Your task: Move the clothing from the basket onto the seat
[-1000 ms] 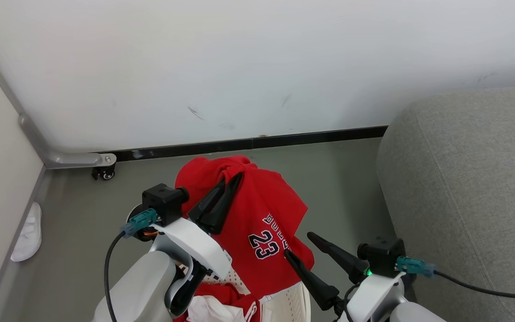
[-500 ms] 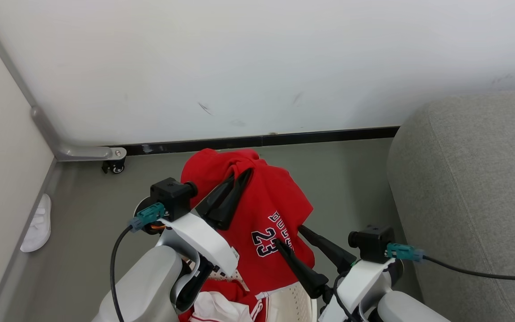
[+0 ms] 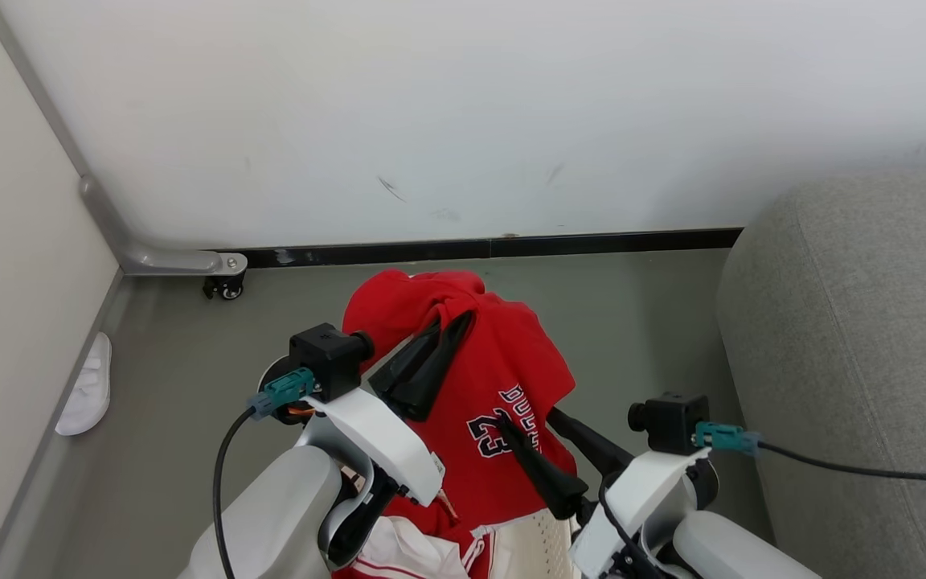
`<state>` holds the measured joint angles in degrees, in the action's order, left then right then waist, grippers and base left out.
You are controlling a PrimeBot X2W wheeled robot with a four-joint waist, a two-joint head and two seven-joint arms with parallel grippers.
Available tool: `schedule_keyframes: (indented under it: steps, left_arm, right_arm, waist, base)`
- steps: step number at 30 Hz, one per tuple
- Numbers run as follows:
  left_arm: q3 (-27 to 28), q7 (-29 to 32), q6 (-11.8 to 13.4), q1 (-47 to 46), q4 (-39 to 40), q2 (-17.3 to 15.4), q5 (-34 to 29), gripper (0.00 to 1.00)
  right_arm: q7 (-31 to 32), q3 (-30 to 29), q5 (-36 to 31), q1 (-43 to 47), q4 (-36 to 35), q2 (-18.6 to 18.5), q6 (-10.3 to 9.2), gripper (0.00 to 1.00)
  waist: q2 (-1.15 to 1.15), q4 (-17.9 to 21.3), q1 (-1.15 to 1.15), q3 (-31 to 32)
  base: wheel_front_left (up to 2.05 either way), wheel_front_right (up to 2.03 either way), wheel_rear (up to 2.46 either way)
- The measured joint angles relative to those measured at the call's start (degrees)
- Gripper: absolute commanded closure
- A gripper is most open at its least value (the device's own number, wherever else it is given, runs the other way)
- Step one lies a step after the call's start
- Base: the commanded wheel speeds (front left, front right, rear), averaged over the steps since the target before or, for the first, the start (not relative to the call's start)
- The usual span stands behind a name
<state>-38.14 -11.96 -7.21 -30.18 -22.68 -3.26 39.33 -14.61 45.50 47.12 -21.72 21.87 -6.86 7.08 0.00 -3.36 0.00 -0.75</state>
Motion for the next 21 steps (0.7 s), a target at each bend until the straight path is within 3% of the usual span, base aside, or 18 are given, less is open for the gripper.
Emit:
schedule_keyframes:
  steps: [7, 8, 10, 11, 13, 14, 15, 21]
  left_arm:
    - [-0.8, 0.3, 0.0, 0.0, 0.5, 0.3, 0.5, 1.00]
    - [-1.0, 0.3, 0.0, 0.0, 0.5, 0.3, 0.5, 1.00]
    - [-1.4, 0.4, 0.0, 0.0, 0.7, 0.4, 0.6, 1.00]
    - [-1.5, 0.6, 0.0, 0.0, 0.7, 0.5, 0.6, 1.00]
    - [-1.7, 0.6, 0.0, 0.0, 1.0, 0.6, 0.7, 1.00]
    - [-1.8, 0.6, 0.0, 0.0, 1.1, 0.6, 0.9, 1.00]
    - [-1.8, 0.6, 0.0, 0.0, 1.1, 0.6, 0.9, 1.00]
    - [-2.1, 0.8, 0.0, -0.1, 1.3, 0.7, 1.0, 1.00]
  right_arm:
    - [0.0, 1.9, 1.4, -2.7, 1.5, 0.3, 0.00, 0.00]
    - [0.0, 2.4, 1.5, -3.1, 1.9, 0.4, 0.00, 0.06]
    - [0.0, 3.5, 1.8, -3.9, 2.7, 0.5, 0.00, 0.51]
    - [0.0, 4.0, 1.8, -4.3, 3.0, 0.5, 0.00, 0.60]
    - [0.0, 5.2, 1.8, -4.9, 3.8, 0.5, 0.00, 0.92]
    - [0.0, 5.6, 1.8, -5.0, 4.4, 0.5, 0.00, 0.92]
    - [0.0, 5.6, 1.8, -5.0, 4.4, 0.5, 0.00, 1.00]
    - [0.0, 7.0, 3.0, -6.6, 5.1, 0.6, 0.00, 1.00]
  waist:
    - [0.00, -0.7, 0.00, -0.2]
    - [0.00, -0.8, 0.00, -0.2]
    - [0.00, -0.9, 0.00, -0.3]
    - [0.00, -0.9, 0.00, -0.3]
    - [0.00, -1.0, 0.00, -0.4]
    - [0.00, -1.1, 0.00, -0.5]
    - [0.00, -1.1, 0.00, -0.5]
    - [0.00, -1.1, 0.00, -0.8]
  base:
    - [0.00, 0.00, 0.00]
    - [0.00, 0.00, 0.00]
    - [0.00, 0.00, 0.00]
    - [0.00, 0.00, 0.00]
    - [0.00, 0.00, 0.00]
    - [0.00, 0.00, 0.00]
    - [0.00, 0.00, 0.00]
    - [0.00, 0.00, 0.00]
